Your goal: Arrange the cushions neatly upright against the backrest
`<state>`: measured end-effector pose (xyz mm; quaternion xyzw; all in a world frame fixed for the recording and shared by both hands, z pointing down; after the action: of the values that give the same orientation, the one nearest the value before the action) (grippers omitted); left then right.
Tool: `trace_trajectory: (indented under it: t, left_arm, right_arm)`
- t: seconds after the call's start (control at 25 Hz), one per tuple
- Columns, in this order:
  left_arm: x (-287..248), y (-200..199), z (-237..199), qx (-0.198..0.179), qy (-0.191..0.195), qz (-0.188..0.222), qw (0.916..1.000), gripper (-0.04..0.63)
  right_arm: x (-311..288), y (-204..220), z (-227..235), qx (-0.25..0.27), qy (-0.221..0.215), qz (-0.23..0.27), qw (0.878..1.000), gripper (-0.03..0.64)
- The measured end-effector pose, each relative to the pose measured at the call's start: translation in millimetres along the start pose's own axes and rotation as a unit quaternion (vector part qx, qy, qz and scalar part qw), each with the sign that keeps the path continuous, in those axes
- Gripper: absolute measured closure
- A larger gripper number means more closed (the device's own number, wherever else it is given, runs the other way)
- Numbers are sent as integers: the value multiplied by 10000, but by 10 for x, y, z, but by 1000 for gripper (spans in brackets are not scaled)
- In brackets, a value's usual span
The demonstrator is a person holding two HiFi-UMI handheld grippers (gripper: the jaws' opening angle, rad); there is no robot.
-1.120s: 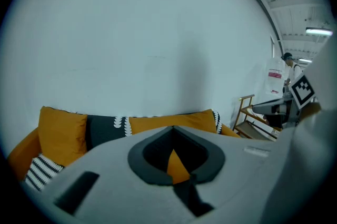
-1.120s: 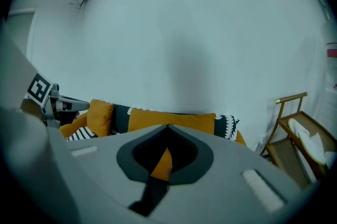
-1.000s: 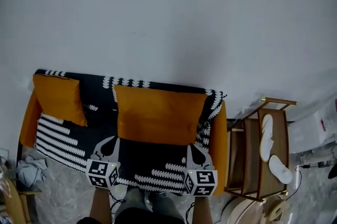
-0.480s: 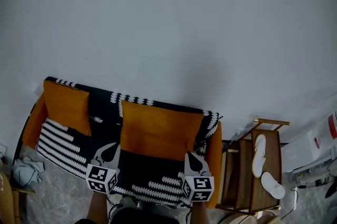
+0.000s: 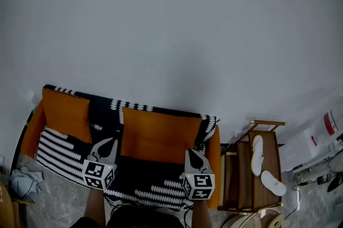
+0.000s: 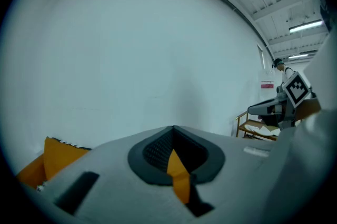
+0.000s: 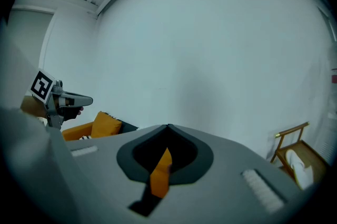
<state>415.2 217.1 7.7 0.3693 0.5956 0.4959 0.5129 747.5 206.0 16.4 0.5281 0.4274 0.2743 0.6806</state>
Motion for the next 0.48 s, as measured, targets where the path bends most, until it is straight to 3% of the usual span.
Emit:
trace_trajectory:
  t: [0.48]
  left_arm:
    - [70,-308,-328,-55,292,231,9993,595]
  right_arm:
    - [-21,-388,-365,186,183,263,9993,606]
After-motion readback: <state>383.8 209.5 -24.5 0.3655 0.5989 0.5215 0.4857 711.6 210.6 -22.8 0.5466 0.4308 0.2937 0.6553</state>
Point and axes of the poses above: the fingertips, and each gripper's own axes: x backward along the fingers, z to its right, y out of its underside, the point moved 9 cm from there along x, backward along the fingers, and after that the axes turned 7 degrees about -y, right-handed, at the moved point
